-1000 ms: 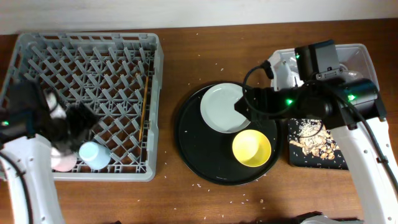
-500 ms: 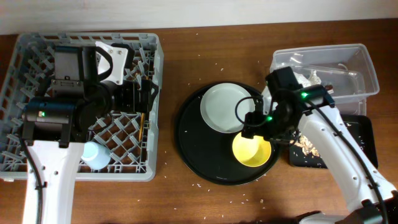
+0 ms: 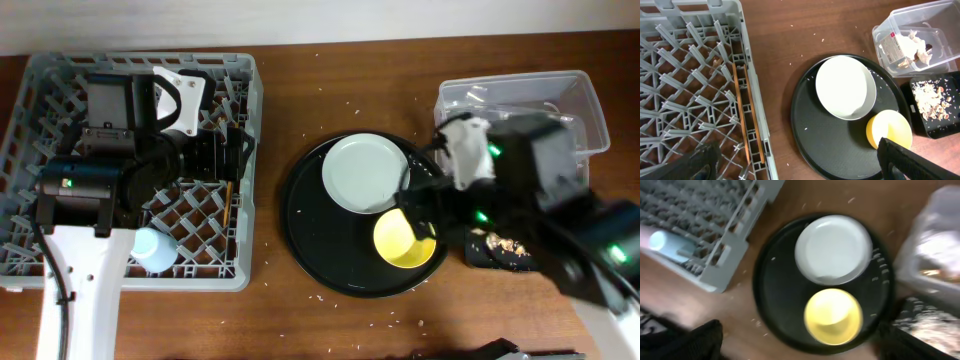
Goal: Sort waste into correct bins and load items into the dishwasher rack
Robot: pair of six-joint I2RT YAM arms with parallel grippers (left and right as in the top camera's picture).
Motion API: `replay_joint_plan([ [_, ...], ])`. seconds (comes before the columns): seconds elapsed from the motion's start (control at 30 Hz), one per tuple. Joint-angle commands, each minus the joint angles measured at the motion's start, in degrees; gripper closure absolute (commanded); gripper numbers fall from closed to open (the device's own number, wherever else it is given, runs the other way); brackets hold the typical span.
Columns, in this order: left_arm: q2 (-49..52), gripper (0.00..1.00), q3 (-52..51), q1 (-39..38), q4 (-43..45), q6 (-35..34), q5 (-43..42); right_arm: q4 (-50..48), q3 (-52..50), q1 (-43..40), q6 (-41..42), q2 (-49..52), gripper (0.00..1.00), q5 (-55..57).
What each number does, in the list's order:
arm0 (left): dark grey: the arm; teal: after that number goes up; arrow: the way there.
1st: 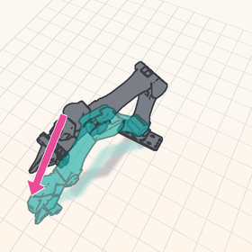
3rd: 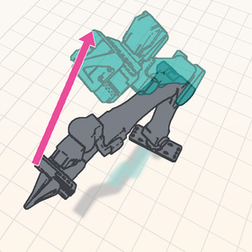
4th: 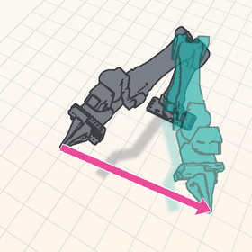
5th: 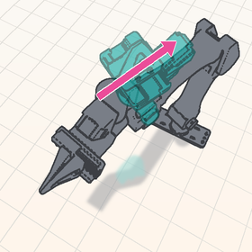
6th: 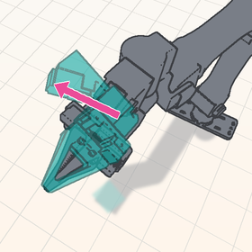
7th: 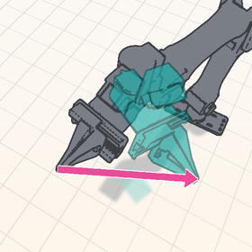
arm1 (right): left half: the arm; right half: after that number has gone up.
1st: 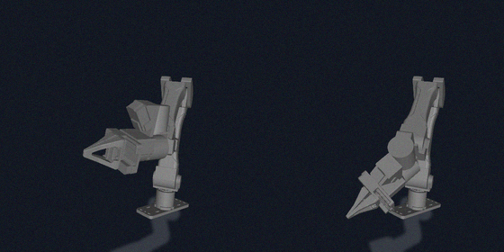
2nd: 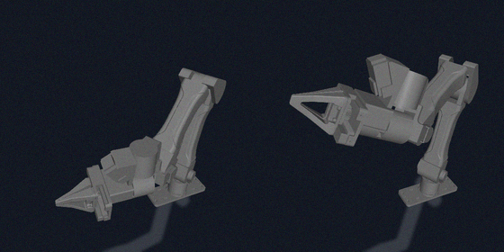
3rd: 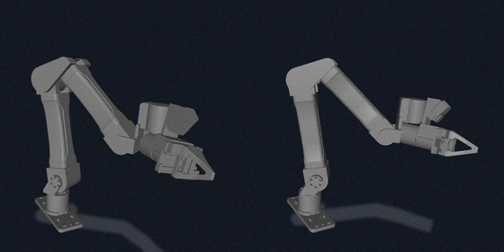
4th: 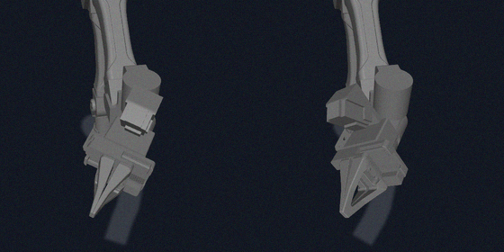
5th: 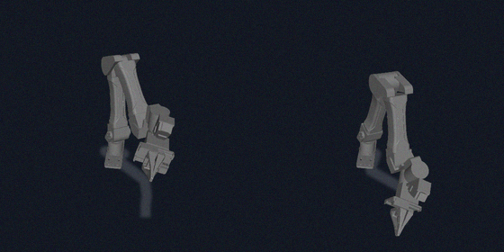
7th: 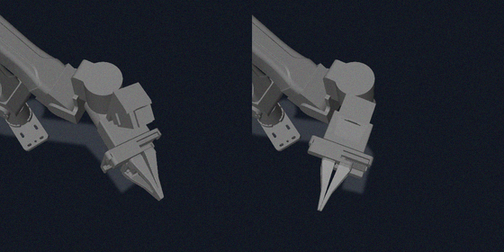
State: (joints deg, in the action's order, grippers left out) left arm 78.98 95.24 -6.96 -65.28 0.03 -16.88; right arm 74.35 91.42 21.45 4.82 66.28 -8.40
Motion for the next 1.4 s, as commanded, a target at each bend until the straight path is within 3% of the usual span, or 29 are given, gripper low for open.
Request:
replay_joint_plan([
  [0.0,0.07,0.01,0.28,-0.17,0.09,1.11,0.42,-0.24,1.46,-0.13,-3.23,-9.05,0.02,11.82],
  [0.07,0.07,0.01,0.26,-0.17,0.09,1.11,0.42,-1.22,-0.17,-4.26,-8.24,-14.86,0.02,12.04],
  [0.13,0.07,0.01,0.26,-0.17,0.09,1.11,0.42,-7.96,-8.35,-10.84,-17.03,-22.95,0.01,10.12],
  [0.17,0.07,0.01,0.28,-0.17,0.09,1.11,0.42,-10.01,-11.67,-12.59,-18.03,-25.33,0.02,9.81],
  [0.3,0.07,0.01,0.26,-0.17,0.09,1.11,0.42,-22.67,-40.37,-19.17,-18.08,-43.65,0.02,4.63],
  [0.47,0.07,0.01,0.26,-0.17,0.07,1.11,0.42,-24.76,-64.17,-20.68,-17.9,-61.4,0.02,3.87],
  [0.53,0.07,0.01,0.26,-0.17,0.09,1.11,0.42,-27.98,-69.77,-20.72,-17.9,-65.79,0.02,3.87],
  [0.7,0.07,0.01,0.28,-0.17,0.09,1.11,0.42,-46.07,-82.2,-20.72,-17.9,-66.07,0.02,3.87],
  [0.77,0.07,0.01,0.26,-0.17,0.07,1.11,0.42,-51.08,-84.39,-20.72,-17.92,-66.07,0.02,3.96],
  [1.2,0.07,0.01,0.26,-0.17,0.09,1.03,0.39,-51.19,-84.56,-20.72,-17.9,-66.03,0.02,3.93],
  [1.37,0.46,0.01,-0.11,-0.68,5.55,-1.73,-12.74,-51.19,-84.56,-20.72,-17.9,-66.03,0.01,3.93],
])
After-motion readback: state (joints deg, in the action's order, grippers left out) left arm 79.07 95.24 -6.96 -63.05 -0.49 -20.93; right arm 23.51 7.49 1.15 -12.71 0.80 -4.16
